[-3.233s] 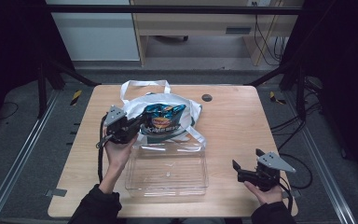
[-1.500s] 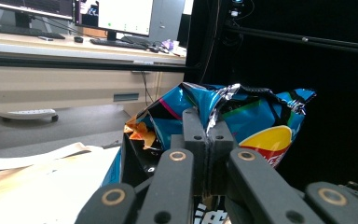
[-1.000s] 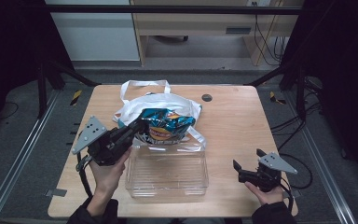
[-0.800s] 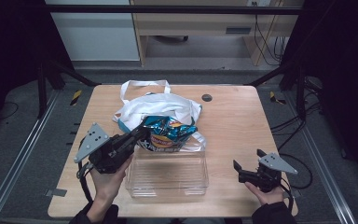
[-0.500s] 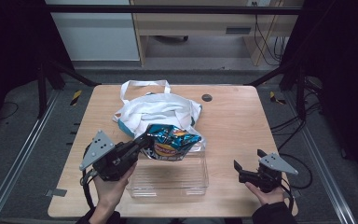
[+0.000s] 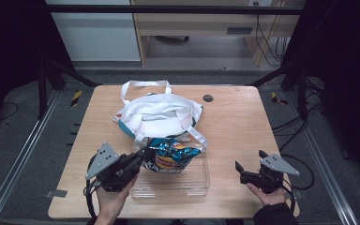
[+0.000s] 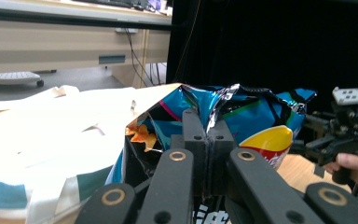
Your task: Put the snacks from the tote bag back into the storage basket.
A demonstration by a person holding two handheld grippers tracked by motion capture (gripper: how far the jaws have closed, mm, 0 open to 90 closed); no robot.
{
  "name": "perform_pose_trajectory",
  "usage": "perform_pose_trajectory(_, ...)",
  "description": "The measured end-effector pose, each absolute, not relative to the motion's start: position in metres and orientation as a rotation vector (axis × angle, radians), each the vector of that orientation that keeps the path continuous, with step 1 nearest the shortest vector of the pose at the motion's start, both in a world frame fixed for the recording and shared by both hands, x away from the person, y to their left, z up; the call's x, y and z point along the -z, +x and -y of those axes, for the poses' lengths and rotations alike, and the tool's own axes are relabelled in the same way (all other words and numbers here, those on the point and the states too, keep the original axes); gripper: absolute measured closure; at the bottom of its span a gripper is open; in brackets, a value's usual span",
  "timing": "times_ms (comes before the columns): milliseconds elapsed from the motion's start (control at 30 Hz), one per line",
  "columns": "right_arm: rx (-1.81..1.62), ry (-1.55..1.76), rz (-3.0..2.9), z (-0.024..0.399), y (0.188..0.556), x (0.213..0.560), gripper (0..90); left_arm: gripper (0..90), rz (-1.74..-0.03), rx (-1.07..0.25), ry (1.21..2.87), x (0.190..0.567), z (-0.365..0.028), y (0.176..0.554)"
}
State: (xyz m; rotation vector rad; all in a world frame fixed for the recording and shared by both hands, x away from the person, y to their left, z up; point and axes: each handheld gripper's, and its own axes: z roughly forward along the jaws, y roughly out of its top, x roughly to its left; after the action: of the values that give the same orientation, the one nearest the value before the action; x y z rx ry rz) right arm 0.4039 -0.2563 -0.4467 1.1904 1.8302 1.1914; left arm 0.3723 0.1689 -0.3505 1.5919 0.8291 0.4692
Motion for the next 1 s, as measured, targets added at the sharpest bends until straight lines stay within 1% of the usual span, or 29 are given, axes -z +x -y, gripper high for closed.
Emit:
perform_pose_trajectory(333, -1.192, 1.192, -1.83, 0.257, 0.404, 0.447, 5.3, 89.0, -0.844, -0.445, 1.657, 0.37, -0.158, 0.371)
perform_pose_trajectory(1000, -1.186, 1.199, -1.834, 0.256, 0.404, 0.447, 5.4, 88.8, -0.958, -0.46, 1.664, 0.382, -0.163, 0.374)
